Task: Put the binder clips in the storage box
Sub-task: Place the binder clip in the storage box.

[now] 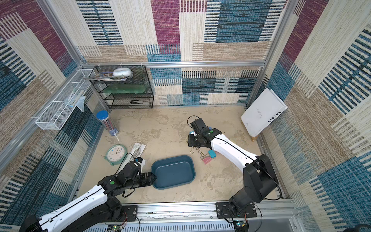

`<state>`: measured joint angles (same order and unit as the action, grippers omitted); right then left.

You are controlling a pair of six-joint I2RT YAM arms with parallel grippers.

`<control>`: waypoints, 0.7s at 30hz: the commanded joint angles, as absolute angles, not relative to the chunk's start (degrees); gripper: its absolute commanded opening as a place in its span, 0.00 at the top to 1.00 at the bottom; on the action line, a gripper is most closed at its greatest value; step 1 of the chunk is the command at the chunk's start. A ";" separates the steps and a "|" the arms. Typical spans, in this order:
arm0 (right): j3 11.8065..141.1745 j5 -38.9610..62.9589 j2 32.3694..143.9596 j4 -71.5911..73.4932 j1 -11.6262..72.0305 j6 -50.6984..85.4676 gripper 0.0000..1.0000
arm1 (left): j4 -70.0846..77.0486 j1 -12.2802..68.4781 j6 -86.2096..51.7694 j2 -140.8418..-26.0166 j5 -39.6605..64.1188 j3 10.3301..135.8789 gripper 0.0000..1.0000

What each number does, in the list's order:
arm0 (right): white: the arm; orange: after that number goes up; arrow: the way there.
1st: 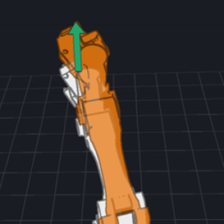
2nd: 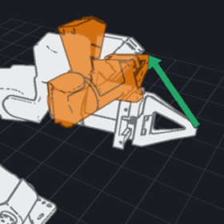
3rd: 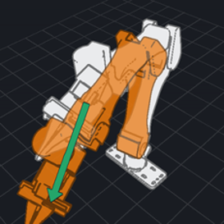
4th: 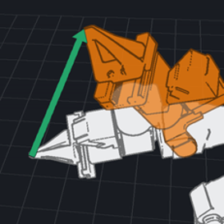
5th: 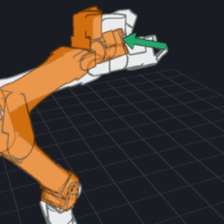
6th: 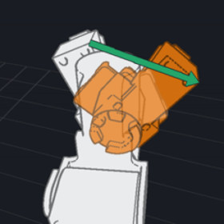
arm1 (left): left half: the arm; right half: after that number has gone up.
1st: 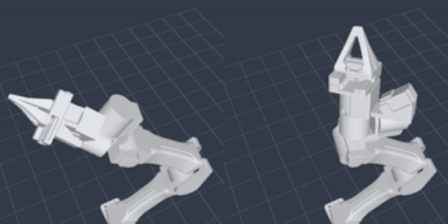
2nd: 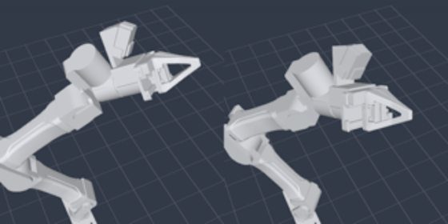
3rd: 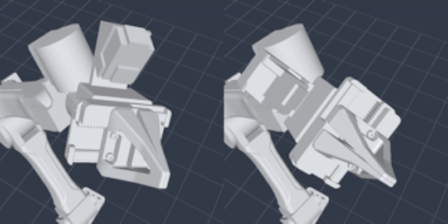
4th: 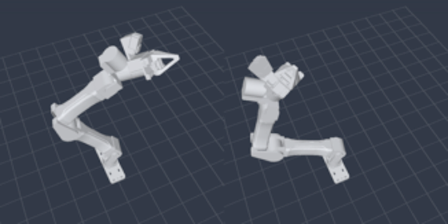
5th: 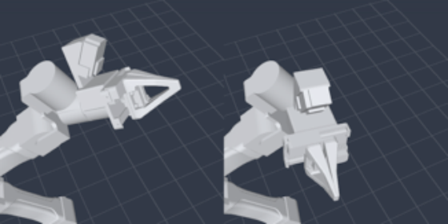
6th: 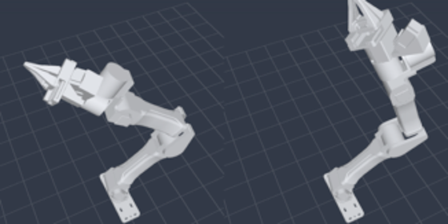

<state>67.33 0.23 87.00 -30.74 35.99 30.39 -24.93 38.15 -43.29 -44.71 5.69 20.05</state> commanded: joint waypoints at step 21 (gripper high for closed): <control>55.30 -3.79 89.00 -27.16 55.15 38.54 0.47 | -23.15 38.14 -44.47 -44.22 4.40 18.02 0.18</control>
<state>54.50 -1.52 87.64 -28.42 55.02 39.18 -23.64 38.15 -44.62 -44.36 5.30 18.15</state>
